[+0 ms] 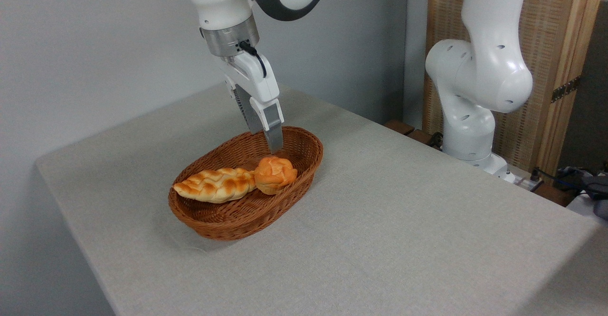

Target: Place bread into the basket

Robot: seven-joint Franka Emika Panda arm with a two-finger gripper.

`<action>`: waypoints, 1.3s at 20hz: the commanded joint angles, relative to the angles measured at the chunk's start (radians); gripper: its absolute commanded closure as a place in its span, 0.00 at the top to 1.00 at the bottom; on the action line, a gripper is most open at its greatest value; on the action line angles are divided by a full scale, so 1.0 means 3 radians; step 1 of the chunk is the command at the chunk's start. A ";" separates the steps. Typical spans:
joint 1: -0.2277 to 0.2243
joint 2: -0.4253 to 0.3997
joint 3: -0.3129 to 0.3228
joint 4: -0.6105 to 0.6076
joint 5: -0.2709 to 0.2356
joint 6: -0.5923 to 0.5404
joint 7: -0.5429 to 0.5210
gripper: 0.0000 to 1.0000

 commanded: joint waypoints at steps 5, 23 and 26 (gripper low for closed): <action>0.0016 -0.0033 0.0058 0.0171 -0.0003 -0.0077 -0.0073 1.00; 0.0619 0.0386 0.0298 0.1480 0.0105 -0.0664 0.0330 1.00; 0.0619 0.0483 0.0309 0.1613 0.0100 -0.0752 0.0325 1.00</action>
